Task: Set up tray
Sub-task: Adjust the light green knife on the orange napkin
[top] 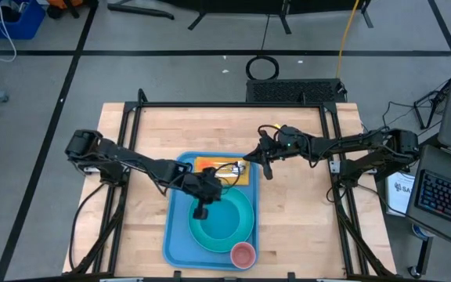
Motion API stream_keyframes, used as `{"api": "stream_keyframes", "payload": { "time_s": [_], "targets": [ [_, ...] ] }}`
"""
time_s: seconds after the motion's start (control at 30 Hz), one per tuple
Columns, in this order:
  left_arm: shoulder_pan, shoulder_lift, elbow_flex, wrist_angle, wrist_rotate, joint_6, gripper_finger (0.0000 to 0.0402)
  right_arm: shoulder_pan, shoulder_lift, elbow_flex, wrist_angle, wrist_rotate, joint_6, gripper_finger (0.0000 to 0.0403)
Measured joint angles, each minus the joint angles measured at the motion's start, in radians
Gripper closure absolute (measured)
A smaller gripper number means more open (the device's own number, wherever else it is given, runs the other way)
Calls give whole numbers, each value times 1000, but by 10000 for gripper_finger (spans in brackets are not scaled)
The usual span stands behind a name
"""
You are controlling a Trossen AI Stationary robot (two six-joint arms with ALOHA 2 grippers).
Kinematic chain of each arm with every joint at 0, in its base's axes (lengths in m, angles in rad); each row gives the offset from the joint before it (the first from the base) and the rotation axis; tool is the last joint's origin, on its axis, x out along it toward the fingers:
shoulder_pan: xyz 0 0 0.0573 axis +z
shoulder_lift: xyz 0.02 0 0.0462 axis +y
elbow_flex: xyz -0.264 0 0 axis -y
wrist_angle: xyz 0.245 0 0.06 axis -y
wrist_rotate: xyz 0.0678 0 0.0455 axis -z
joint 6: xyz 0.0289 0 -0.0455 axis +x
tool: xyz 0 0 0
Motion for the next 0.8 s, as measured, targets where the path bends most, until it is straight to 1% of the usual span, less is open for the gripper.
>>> {"api": "stream_keyframes", "payload": {
  "time_s": [0.13,0.23,0.3,0.37,0.43,0.5,0.6,0.8],
  "targets": [
    [22,-65,-83,27,-22,-6,385,0,0,0,-66,0,-25,403],
    [51,-139,-167,97,-28,-28,393,0,0,0,-88,0,-49,403],
    [69,-196,-230,113,-65,-42,398,0,0,0,-89,0,-62,403],
    [86,-246,-282,153,-123,-60,395,0,0,0,-91,0,-71,403],
    [104,-288,-331,134,-173,-85,388,0,0,0,-93,0,-79,403],
    [124,-305,-370,148,-198,-117,387,0,0,0,-95,1,-83,403],
    [148,-312,-418,139,-194,-151,397,0,0,0,-93,13,-100,403],
    [189,-311,-492,142,-185,-151,389,-1,0,0,-103,120,-96,403]
  ]
}}
